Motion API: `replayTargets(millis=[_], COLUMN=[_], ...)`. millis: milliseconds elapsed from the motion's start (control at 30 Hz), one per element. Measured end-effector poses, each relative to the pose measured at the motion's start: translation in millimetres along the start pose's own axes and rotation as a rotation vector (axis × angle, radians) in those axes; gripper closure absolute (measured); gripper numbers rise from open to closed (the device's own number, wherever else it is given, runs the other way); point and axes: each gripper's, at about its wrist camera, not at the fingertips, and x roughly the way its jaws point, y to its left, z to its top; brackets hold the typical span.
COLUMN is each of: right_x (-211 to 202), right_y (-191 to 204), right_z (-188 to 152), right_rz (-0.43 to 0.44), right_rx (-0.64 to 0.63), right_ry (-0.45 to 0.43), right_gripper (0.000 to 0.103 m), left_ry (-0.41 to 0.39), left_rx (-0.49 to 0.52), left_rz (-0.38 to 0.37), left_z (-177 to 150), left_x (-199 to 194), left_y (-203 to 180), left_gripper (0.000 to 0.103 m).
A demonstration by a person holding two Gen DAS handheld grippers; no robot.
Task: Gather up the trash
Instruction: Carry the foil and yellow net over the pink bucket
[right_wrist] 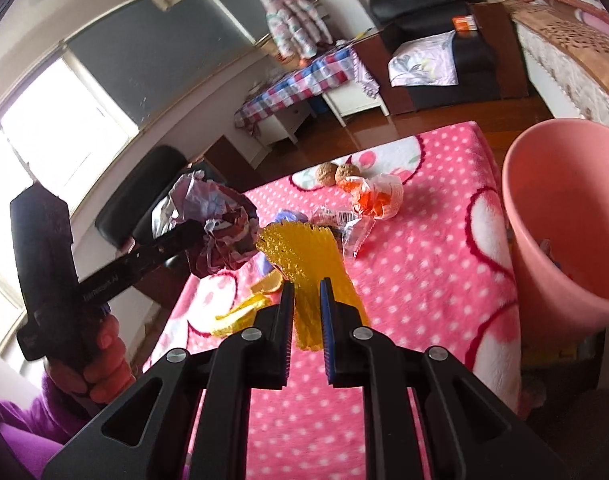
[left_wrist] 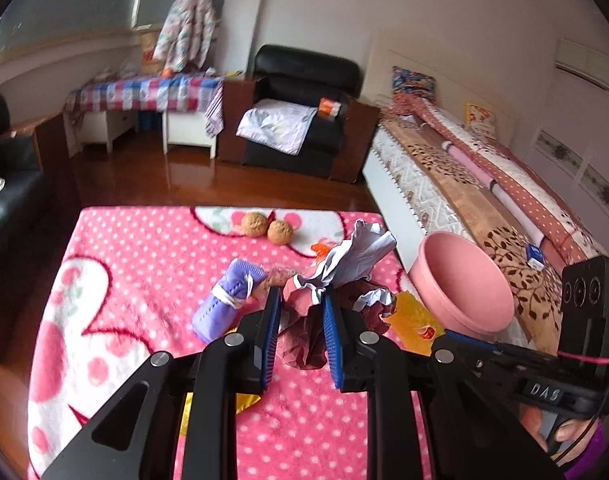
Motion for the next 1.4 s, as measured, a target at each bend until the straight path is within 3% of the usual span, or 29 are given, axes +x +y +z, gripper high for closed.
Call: replayTargets(millis=[300,667,1000,1400], right_x=[-55,-113,-111,-88], right_y=[-7,-82,-156,-196], right_z=[4,22,17,16], right_rz=[-0.106,-0.189,-0.194,-0.235], right_rx=[0.073,0.229,0.385,0.455], right_ry=[-0.161,-0.319,-0.311,-0.272], right_gripper=[0.090,0.090,0.090,0.090], left_ry=[-0.012,0.030,0.132,0.222], left_rx=[0.042,0.118,0.192,0.206], left_rz=[-0.125,-0.211,-0.224,-0.197], left_z=[7,28,23,7], left_x=[2,43,118,175], left_y=[-26,-111,-190,-198], left_gripper=[0.083,0.083,0.083,0.079])
